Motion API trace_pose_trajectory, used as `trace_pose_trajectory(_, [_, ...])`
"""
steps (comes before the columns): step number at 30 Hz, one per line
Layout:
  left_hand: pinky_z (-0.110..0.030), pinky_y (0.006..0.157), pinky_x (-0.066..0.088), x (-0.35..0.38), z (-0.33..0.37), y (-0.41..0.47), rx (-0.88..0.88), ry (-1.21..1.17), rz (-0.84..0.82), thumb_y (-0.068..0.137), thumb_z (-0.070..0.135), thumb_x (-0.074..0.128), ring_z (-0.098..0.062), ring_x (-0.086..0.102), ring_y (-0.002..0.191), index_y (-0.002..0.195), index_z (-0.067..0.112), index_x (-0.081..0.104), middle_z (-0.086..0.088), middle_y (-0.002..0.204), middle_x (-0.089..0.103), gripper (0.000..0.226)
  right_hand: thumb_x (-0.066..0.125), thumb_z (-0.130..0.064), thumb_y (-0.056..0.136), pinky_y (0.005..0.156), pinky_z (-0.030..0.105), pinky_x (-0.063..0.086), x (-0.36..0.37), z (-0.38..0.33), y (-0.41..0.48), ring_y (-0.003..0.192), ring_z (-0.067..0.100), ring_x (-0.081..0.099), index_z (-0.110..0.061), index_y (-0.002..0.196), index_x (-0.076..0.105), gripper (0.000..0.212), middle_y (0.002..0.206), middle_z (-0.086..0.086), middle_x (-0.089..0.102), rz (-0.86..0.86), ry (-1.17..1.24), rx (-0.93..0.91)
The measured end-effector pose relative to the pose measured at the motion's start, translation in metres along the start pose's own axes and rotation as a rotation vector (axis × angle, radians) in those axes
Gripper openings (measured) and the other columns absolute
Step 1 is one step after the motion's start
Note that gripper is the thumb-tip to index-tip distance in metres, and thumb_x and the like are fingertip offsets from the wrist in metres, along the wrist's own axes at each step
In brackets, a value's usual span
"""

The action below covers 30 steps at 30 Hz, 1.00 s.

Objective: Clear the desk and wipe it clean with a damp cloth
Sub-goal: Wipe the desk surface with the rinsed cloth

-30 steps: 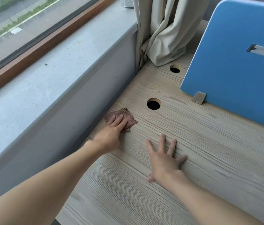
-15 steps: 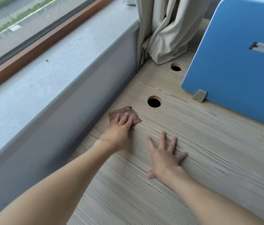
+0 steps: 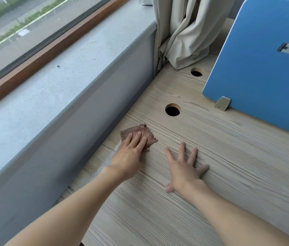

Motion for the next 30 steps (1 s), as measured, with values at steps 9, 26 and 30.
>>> trace_pose_trajectory(9, [-0.041,0.125,0.004,0.001,-0.027,0.000,-0.114,-0.072,0.018,0.088,0.001,0.043,-0.029,-0.008,0.153,0.160,0.023,0.006,0.000,0.167,-0.006,0.084,0.087,-0.041,0.073,0.102,0.086,0.013,0.000,0.001,0.000,0.142,0.054,-0.028,-0.043,0.153,-0.018,0.132,0.156,0.014,-0.040,0.004,0.008,0.001])
trace_pose_trajectory(26, [-0.043,0.125,0.003,0.019,0.023,-0.030,0.025,0.010,-0.022,0.089,0.008,0.041,-0.030,-0.011,0.152,0.160,0.022,0.002,-0.002,0.167,-0.009,0.082,0.078,-0.060,0.074,0.109,0.078,0.013,0.031,0.013,-0.027,0.147,0.043,-0.027,-0.035,0.155,-0.013,0.125,0.160,0.008,-0.034,0.076,0.036,-0.001])
trace_pose_trajectory(30, [-0.039,0.125,0.006,0.021,0.018,-0.047,0.086,0.039,-0.052,0.090,0.006,0.040,-0.024,-0.010,0.153,0.159,0.026,0.001,0.004,0.166,-0.008,0.083,0.080,-0.060,0.072,0.108,0.080,0.011,0.031,0.011,-0.026,0.145,0.045,-0.029,-0.032,0.155,-0.020,0.133,0.158,0.011,-0.038,0.035,-0.003,0.006])
Point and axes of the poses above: each hand's wrist, its own y-axis towards the middle knuckle, its own x-axis out of the palm, z = x × y, the point moved 3 cm from there along y, towards the middle knuckle
